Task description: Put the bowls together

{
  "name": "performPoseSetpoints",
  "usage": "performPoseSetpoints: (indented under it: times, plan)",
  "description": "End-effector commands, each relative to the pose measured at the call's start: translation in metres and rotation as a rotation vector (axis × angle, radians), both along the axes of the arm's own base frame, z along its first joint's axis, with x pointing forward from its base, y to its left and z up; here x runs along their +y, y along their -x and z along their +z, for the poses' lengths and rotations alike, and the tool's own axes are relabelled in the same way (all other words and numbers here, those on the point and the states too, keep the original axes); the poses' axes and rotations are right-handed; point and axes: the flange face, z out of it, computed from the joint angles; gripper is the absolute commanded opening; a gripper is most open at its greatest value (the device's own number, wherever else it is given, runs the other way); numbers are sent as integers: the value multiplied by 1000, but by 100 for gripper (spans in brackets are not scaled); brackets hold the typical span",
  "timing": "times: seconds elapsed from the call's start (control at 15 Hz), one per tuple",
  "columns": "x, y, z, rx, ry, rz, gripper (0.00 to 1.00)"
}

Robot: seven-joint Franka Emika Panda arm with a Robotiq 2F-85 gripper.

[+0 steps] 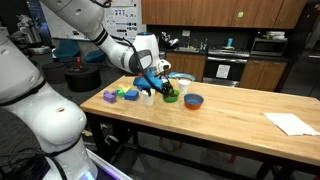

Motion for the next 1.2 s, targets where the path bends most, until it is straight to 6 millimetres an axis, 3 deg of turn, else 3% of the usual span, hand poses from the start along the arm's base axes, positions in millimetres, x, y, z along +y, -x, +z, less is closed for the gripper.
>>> performPoseSetpoints:
  times: [0.0, 0.6, 0.67, 1.0, 1.13]
  plan:
    - [-3, -15, 23, -5, -101, -46, 100]
    - [-4, -70, 40, -15, -303, -160, 100]
    - [0, -57, 41, -31, -279, -159, 100]
    - [0, -60, 37, -23, -277, -162, 100]
    - [-4, -61, 31, -36, -260, -252, 100]
